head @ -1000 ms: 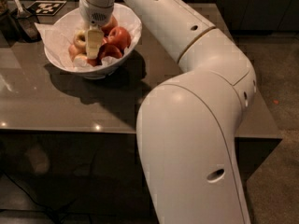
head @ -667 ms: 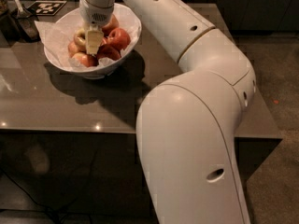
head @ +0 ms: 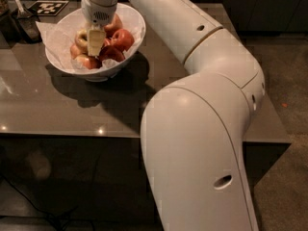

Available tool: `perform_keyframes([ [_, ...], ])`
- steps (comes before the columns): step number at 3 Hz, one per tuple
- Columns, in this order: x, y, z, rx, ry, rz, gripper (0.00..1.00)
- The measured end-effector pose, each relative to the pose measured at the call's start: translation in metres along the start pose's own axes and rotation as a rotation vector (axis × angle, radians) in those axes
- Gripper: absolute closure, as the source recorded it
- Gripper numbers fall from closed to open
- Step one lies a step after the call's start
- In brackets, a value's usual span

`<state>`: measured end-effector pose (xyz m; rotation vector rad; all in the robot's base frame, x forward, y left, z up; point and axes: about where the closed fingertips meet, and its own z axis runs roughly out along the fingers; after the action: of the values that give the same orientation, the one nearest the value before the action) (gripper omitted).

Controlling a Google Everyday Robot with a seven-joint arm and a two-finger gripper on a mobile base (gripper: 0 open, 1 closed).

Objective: Pick apple from white bowl

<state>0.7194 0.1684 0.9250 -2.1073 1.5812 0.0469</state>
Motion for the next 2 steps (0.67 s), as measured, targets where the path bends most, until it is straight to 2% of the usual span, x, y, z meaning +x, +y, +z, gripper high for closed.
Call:
perform_keyframes([
  [1,-0.004,-0.004,-0.028,0.029,-0.017,0.048,1.00],
  [2,-0.012,-0.008,-0.055,0.061,-0.047,0.065,1.00],
])
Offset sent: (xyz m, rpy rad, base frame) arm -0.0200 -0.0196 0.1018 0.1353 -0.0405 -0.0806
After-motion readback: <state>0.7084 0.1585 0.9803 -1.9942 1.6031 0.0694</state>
